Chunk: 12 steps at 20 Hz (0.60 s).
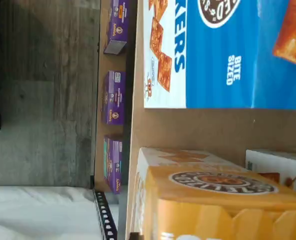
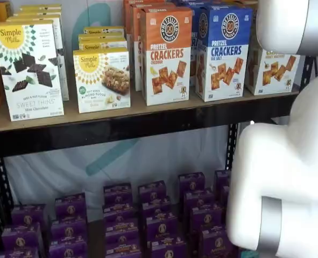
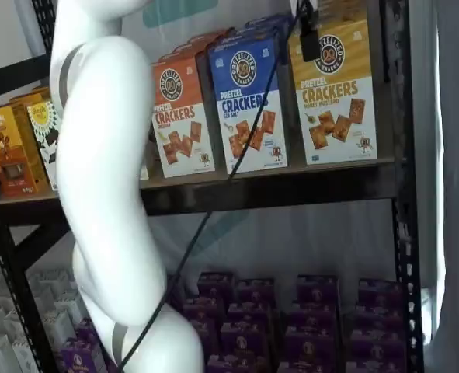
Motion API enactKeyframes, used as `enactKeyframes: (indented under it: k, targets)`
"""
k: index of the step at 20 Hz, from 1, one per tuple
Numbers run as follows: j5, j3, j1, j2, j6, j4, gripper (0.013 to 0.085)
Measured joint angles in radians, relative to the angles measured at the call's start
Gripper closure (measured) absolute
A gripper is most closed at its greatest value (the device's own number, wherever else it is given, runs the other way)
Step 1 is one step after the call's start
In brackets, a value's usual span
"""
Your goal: Retrieve the yellow and white box located on the top shelf, the sixth one from the left
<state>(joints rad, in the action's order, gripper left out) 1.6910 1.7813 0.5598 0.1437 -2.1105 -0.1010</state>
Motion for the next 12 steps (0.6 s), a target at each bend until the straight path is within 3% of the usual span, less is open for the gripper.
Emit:
enactKeyframes:
  k: [6,9,12]
  targets:
    - [0.001,0.005,0.002,-0.003,-0.001,-0.003,0.0290]
    - [0.004,0.009,0.003,-0.005,-0.001,-0.004,0.0370]
    - [0.007,0.012,0.004,-0.006,-0.003,-0.004,0.0370]
